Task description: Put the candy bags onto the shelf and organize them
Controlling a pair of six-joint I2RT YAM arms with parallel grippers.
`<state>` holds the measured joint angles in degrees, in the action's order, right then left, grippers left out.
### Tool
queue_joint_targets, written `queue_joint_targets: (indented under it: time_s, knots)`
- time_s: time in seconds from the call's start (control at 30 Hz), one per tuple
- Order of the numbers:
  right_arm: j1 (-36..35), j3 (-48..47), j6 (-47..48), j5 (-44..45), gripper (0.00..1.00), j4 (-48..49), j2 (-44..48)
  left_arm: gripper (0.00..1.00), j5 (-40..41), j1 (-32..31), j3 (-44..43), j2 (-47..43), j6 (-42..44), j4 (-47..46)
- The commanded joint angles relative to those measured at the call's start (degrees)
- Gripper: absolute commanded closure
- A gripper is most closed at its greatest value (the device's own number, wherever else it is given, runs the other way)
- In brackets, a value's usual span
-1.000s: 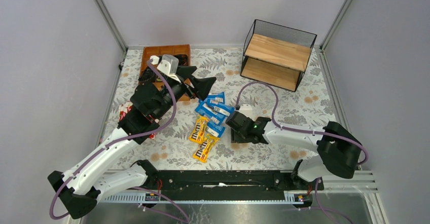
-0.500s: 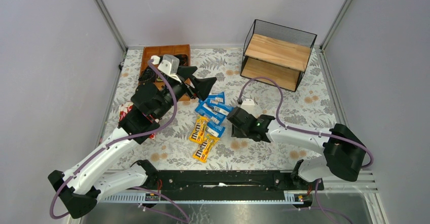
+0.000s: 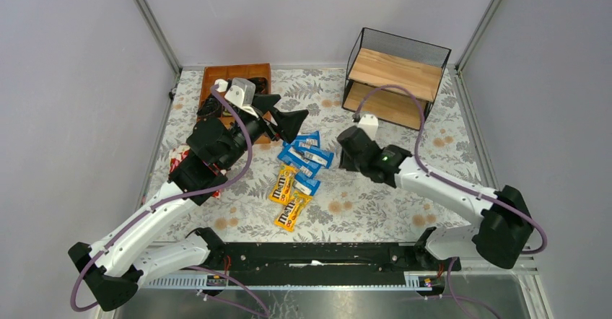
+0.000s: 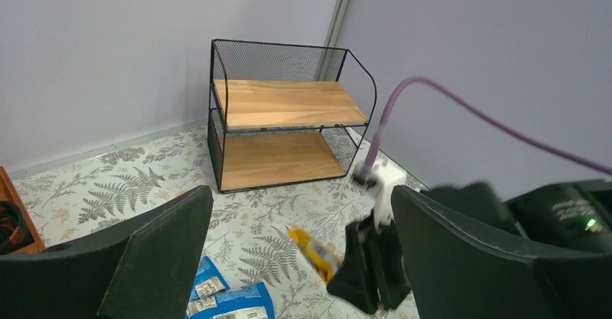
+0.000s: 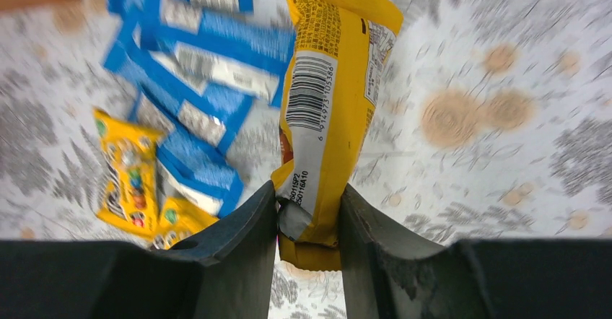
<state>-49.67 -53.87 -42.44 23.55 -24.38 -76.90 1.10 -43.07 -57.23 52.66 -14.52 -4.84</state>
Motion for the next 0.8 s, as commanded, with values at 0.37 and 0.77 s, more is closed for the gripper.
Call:
queue_joint_targets:
  time_s: [0.37, 0.77]
  knots:
    - [19.2, -31.5, 26.7, 12.2, 0.60, 1.7, -9.0, 0.01, -0.2, -0.3, -0.2, -0.3, 0.0, -2.9]
    - [35.5, -50.8, 41.2, 16.1, 0.63, -7.6, -28.9, 0.01, -0.8, -0.3, -0.2, 0.9, -0.5, -3.0]
